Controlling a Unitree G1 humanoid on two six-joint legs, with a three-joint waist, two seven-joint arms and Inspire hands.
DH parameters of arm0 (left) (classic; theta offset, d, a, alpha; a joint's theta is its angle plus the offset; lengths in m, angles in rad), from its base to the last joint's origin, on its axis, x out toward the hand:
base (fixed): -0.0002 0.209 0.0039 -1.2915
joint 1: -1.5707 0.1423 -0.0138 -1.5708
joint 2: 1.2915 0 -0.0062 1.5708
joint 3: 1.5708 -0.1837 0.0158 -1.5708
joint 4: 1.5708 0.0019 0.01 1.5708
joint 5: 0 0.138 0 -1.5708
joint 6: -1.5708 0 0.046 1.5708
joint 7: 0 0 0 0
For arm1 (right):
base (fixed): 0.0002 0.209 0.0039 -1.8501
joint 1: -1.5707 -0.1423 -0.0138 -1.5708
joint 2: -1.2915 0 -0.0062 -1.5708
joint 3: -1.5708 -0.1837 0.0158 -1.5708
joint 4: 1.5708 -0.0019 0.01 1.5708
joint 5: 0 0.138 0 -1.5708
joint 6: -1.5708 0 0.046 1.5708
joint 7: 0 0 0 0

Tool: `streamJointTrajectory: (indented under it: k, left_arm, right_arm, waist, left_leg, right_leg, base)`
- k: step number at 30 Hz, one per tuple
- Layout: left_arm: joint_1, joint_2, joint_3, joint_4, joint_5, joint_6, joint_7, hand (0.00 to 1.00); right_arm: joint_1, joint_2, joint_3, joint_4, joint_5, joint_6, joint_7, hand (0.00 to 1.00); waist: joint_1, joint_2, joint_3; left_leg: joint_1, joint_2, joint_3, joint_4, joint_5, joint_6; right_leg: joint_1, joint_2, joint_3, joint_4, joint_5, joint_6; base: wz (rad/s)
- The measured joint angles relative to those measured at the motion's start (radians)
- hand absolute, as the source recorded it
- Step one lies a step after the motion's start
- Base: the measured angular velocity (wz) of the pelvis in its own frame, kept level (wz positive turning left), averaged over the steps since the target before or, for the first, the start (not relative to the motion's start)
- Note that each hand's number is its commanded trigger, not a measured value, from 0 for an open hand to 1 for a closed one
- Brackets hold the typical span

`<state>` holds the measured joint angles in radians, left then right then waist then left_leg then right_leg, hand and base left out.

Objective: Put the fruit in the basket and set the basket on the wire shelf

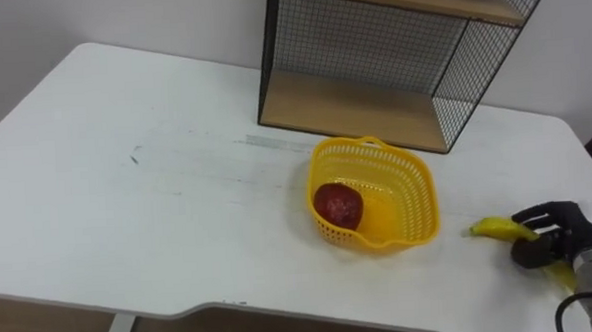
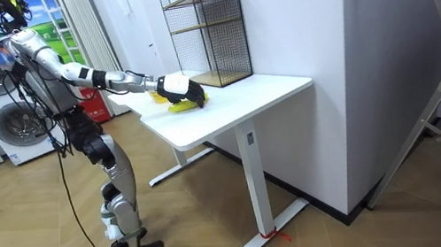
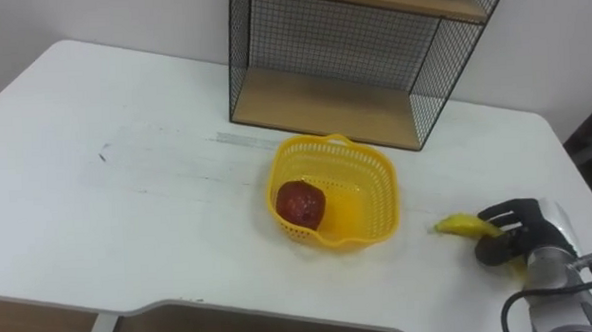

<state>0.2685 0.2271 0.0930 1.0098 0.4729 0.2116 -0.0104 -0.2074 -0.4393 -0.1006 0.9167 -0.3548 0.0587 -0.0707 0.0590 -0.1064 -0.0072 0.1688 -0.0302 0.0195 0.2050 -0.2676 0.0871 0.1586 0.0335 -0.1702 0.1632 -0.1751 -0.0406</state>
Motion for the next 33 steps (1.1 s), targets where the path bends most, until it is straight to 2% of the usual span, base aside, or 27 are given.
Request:
streamJointTrajectory:
  k: [6, 13, 18, 23, 26, 33]
  left_arm:
    - [0.001, 0.000, -0.001, -0.001, 0.001, -0.001, -0.002, 0.00]
    - [0.007, 0.000, 0.001, -0.010, 0.000, -0.001, -0.005, 0.00]
    - [0.006, -0.005, 0.001, -0.010, 0.001, 0.001, -0.005, 0.00]
    - [0.010, -0.012, 0.001, -0.009, 0.000, 0.007, -0.001, 0.00]
    - [0.001, -0.014, 0.001, -0.010, 0.000, -0.001, 0.001, 0.00]
    - [-0.009, -0.017, 0.004, -0.012, 0.000, -0.015, 0.002, 0.00]
  right_arm:
    - [0.002, 0.005, -0.001, -0.005, 0.000, -0.002, -0.008, 1.00]
    - [0.022, 0.005, -0.011, -0.043, 0.000, -0.005, -0.017, 1.00]
    - [0.024, 0.010, -0.012, -0.050, 0.009, -0.005, -0.019, 1.00]
    - [0.035, 0.053, -0.043, -0.116, 0.038, 0.026, -0.035, 1.00]
    - [0.037, 0.058, -0.036, -0.168, 0.044, 0.041, -0.034, 1.00]
    - [0.038, 0.061, -0.037, -0.355, 0.045, 0.041, -0.038, 1.00]
  waist:
    - [-0.001, 0.004, -0.0006]
    - [-0.006, 0.022, -0.0037]
    - [-0.012, 0.023, -0.0041]
    - [-0.028, 0.023, -0.0034]
    - [-0.030, 0.029, -0.0002]
    - [-0.030, 0.054, 0.0037]
  left_leg:
    - [0.000, -0.001, 0.000, 0.000, 0.000, 0.000]
    - [-0.001, -0.001, 0.001, 0.000, 0.000, 0.000]
    - [-0.001, 0.000, 0.002, -0.001, 0.000, 0.000]
    - [-0.001, 0.000, 0.006, -0.003, 0.000, 0.000]
    - [-0.004, 0.000, 0.013, -0.005, 0.000, 0.000]
    - [-0.023, 0.000, 0.025, -0.002, 0.001, 0.001]
  right_leg:
    - [0.001, -0.001, 0.002, 0.003, 0.001, 0.000]
    - [0.000, -0.001, 0.002, 0.003, 0.001, 0.000]
    - [-0.001, -0.001, -0.001, 0.004, 0.001, 0.000]
    - [-0.003, 0.000, 0.004, 0.003, 0.001, 0.000]
    - [-0.010, 0.000, 0.006, 0.005, 0.001, 0.000]
    - [-0.037, 0.001, 0.022, 0.006, 0.001, 0.000]
  base:
    - [0.00]
    - [0.00]
    - [0.00]
    - [-0.01]
    - [-0.06]
    - [-0.06]
